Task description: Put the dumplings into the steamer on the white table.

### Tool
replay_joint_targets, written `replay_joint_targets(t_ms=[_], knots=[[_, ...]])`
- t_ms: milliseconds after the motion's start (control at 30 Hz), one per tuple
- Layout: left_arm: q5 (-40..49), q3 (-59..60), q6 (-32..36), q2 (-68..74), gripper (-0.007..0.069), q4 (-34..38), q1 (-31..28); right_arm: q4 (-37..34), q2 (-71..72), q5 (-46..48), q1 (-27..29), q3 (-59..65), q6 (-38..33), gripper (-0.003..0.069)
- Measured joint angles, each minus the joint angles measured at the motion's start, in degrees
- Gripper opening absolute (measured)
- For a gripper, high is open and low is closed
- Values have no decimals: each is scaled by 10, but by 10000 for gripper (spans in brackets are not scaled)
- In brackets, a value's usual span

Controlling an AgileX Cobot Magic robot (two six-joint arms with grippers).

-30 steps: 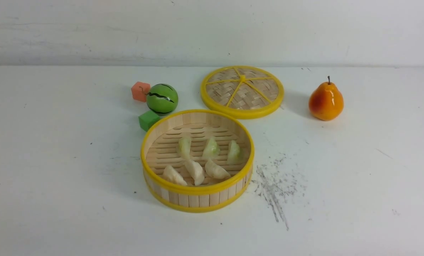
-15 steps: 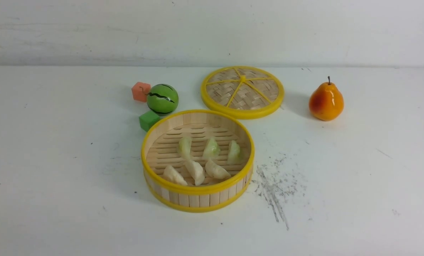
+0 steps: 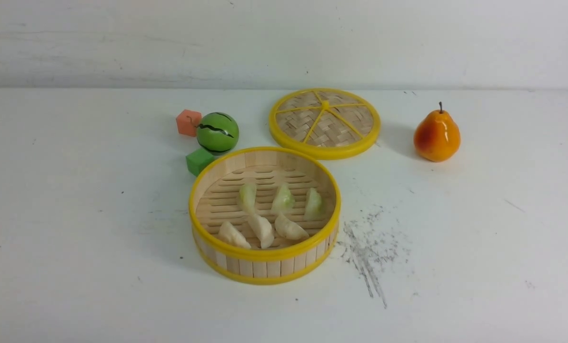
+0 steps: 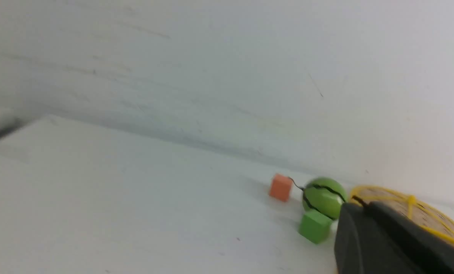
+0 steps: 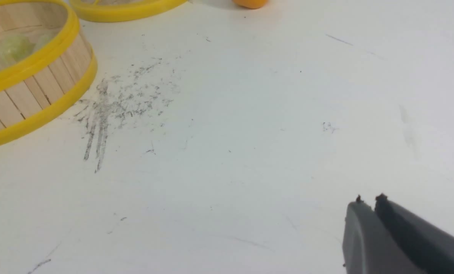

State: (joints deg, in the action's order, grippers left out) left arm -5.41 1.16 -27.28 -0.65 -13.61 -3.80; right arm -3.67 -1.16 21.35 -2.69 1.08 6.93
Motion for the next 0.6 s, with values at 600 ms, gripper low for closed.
replay_joint_targets(t_ms=[600], knots=[[277,6,171,0,-14,136,70,0,0,0,0,0,0,40]])
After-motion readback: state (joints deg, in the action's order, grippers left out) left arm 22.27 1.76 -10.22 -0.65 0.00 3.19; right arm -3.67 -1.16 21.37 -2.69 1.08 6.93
